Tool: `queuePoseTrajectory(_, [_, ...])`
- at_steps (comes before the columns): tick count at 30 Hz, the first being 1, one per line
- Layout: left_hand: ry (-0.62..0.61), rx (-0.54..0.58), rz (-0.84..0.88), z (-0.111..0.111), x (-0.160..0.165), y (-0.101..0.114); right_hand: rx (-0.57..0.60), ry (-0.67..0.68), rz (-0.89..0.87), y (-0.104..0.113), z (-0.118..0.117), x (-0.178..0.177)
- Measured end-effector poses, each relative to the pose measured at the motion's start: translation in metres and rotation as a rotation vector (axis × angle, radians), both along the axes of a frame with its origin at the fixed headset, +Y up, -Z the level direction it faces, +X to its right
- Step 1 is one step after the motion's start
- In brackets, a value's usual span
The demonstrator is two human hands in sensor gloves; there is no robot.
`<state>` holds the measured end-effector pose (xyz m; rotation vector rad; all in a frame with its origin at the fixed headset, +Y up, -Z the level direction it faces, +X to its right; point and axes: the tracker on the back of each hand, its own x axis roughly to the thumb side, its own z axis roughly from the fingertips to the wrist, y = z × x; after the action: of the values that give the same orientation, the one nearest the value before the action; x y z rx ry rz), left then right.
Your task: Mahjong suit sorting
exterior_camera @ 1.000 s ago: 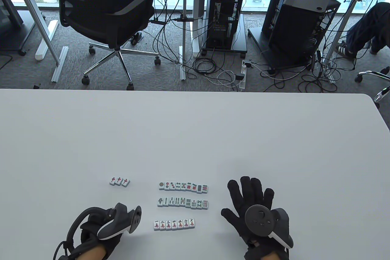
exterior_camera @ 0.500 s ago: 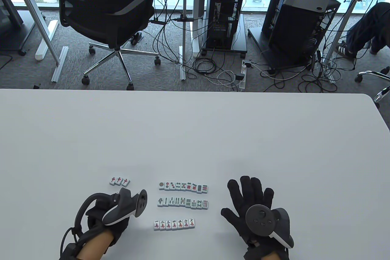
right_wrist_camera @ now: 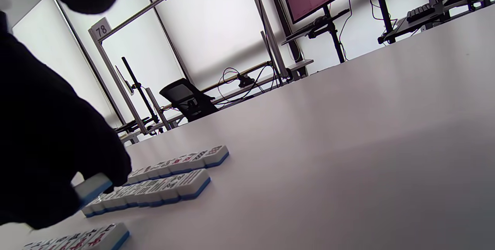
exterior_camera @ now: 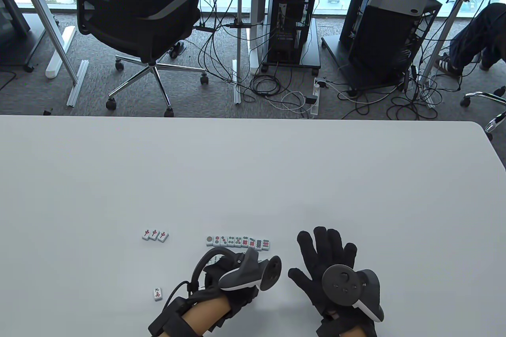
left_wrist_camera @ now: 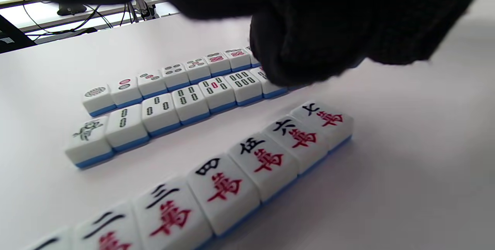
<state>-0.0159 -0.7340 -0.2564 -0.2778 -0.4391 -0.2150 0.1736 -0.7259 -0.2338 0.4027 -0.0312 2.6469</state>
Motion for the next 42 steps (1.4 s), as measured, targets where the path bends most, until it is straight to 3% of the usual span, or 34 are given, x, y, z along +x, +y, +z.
queuePoseTrajectory(6, [-0.017, 0.034, -0.088, 0.001, 0.01, -0.019, -0.009, -0.018, 0.003, -0.002, -0.003, 0.003])
queuePoseTrajectory(29, [-0.064, 0.1, -0.091, 0.013, 0.006, -0.025, -0.009, -0.004, 0.018, -0.001, -0.001, 0.001])
queuePoseTrajectory(36, [-0.063, 0.124, -0.067, 0.02, -0.046, -0.005, -0.006, -0.001, 0.021, -0.001, -0.001, 0.0])
queuePoseTrajectory(42, [0.105, 0.089, -0.105, 0.028, -0.119, 0.003, -0.004, 0.001, 0.03, -0.001, 0.0, -0.001])
